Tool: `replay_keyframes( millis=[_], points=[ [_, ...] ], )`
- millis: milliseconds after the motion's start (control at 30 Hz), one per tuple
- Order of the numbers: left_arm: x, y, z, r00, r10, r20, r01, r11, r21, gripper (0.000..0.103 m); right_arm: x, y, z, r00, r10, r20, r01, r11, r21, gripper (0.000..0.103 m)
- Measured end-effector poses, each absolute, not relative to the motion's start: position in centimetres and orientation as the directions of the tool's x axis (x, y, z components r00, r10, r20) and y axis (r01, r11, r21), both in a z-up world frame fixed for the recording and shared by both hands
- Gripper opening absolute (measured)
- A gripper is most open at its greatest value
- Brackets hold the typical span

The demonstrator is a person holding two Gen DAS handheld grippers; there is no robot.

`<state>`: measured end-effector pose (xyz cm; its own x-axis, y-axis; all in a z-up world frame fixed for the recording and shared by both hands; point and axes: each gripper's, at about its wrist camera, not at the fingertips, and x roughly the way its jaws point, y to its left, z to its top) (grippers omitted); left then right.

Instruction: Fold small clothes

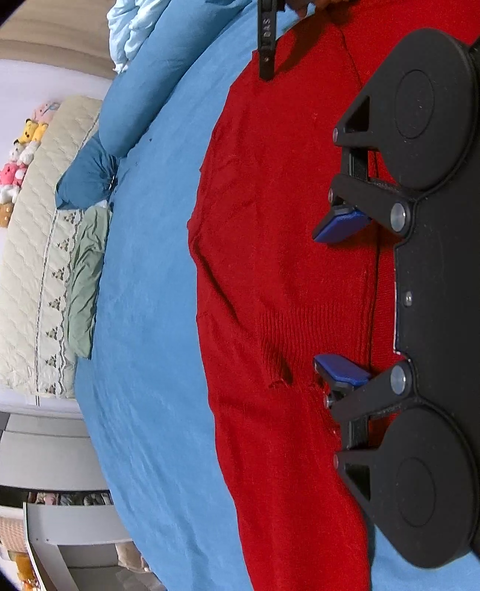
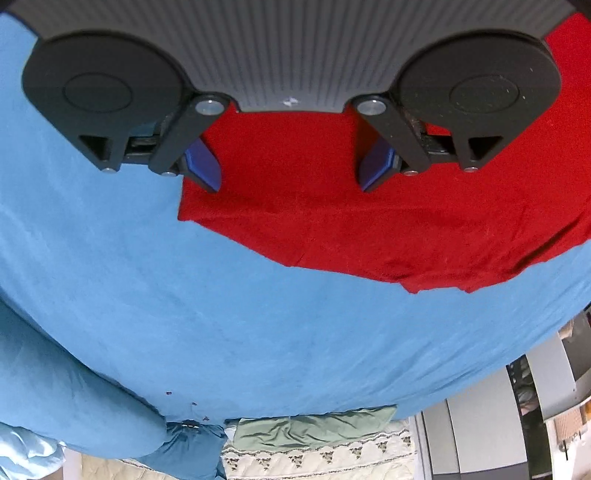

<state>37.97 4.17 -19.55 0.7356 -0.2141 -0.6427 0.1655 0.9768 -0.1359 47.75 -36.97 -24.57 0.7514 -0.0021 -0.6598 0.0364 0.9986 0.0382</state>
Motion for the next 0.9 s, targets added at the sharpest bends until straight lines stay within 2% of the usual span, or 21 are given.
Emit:
replay_keyframes(
  millis=[233, 300, 333, 400, 433, 467, 667, 800, 900],
  points=[
    [35.2, 6.2, -15.3, 0.774, -0.185, -0.606, 0.098, 0.98, -0.175, 0.072, 43.1, -35.1, -19.1, 0.775, 0.083, -0.627, 0.01, 0.99, 0.143, 0.098],
    [34.2, 7.4, -14.0, 0.787, -0.164, -0.595, 0.068, 0.981, -0.182, 0.073, 41.8, -34.3, -17.1, 0.78, 0.111, -0.616, -0.009, 0.986, 0.166, 0.101],
    [33.6, 8.2, -13.3, 0.793, -0.148, -0.59, 0.048, 0.982, -0.182, 0.076, 41.1, -33.7, -16.1, 0.782, 0.127, -0.61, -0.023, 0.984, 0.175, 0.103],
    [32.6, 9.9, -12.1, 0.802, -0.105, -0.588, -0.001, 0.984, -0.178, 0.088, 40.3, -32.6, -14.5, 0.787, 0.147, -0.599, -0.049, 0.983, 0.176, 0.103],
    [32.1, 10.7, -11.6, 0.809, -0.08, -0.582, -0.029, 0.984, -0.176, 0.097, 39.9, -32.0, -13.8, 0.79, 0.154, -0.594, -0.065, 0.983, 0.17, 0.103],
    [31.5, 11.8, -11.1, 0.823, -0.047, -0.567, -0.063, 0.983, -0.174, 0.1, 39.5, -31.3, -13.2, 0.792, 0.163, -0.589, -0.082, 0.983, 0.161, 0.103],
    [28.6, 20.5, -10.1, 0.829, 0.123, -0.546, -0.285, 0.932, -0.224, 0.1, 38.0, -27.3, -12.2, 0.783, 0.23, -0.578, -0.186, 0.973, 0.136, 0.103],
    [27.1, 26.6, -11.7, 0.802, 0.248, -0.543, -0.436, 0.865, -0.249, 0.1, 38.2, -25.5, -13.4, 0.765, 0.256, -0.591, -0.219, 0.966, 0.135, 0.103],
    [26.8, 30.2, -13.4, 0.768, 0.297, -0.568, -0.504, 0.827, -0.249, 0.098, 38.2, -24.8, -14.6, 0.746, 0.275, -0.606, -0.236, 0.961, 0.145, 0.103]
  ],
)
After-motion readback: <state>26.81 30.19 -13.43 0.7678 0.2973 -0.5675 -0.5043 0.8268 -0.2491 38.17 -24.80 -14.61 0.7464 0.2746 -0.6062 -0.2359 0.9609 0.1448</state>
